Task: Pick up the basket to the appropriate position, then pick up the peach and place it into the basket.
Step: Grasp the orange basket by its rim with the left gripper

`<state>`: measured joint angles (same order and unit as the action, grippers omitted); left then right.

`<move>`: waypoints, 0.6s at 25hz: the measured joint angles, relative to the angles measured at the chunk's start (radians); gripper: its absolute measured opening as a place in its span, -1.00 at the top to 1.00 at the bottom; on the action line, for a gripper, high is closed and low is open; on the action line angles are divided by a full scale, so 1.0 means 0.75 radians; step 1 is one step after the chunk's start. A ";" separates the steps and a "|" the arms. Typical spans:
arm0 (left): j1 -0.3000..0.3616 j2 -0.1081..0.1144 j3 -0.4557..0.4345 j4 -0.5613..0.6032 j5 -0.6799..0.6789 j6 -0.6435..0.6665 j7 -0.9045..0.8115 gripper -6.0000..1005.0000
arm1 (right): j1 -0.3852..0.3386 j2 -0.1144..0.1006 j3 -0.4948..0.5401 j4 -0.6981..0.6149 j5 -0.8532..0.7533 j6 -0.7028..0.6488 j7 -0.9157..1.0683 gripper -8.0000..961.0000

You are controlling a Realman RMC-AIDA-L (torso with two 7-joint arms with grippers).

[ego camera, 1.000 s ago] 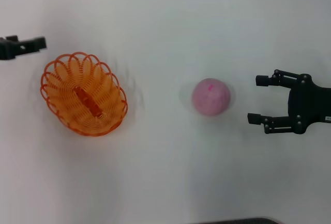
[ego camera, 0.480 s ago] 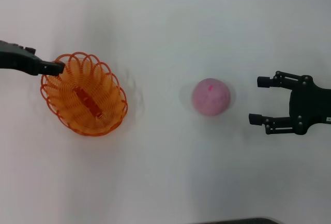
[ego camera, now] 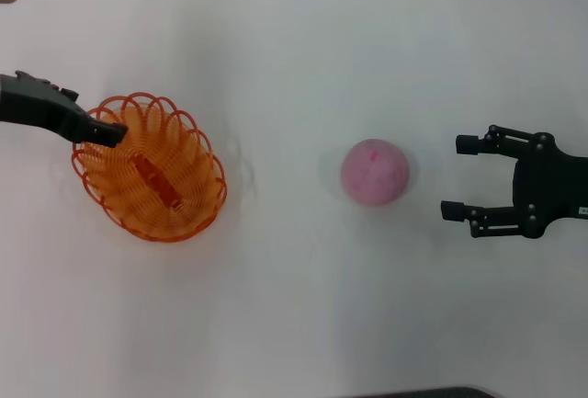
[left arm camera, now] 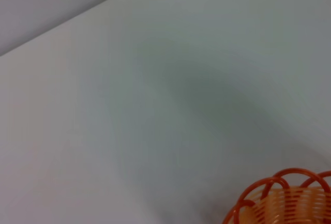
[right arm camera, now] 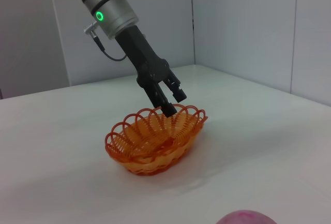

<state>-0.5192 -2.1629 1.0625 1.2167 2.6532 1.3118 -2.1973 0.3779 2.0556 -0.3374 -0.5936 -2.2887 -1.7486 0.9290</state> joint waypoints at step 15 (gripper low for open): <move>-0.024 0.000 0.017 -0.073 0.020 -0.035 0.001 -0.63 | -0.002 0.002 0.005 0.000 0.002 0.000 0.001 -0.93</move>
<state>-0.5375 -2.1629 1.0749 1.1621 2.6682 1.2854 -2.1967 0.3761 2.0571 -0.3336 -0.5936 -2.2871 -1.7487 0.9296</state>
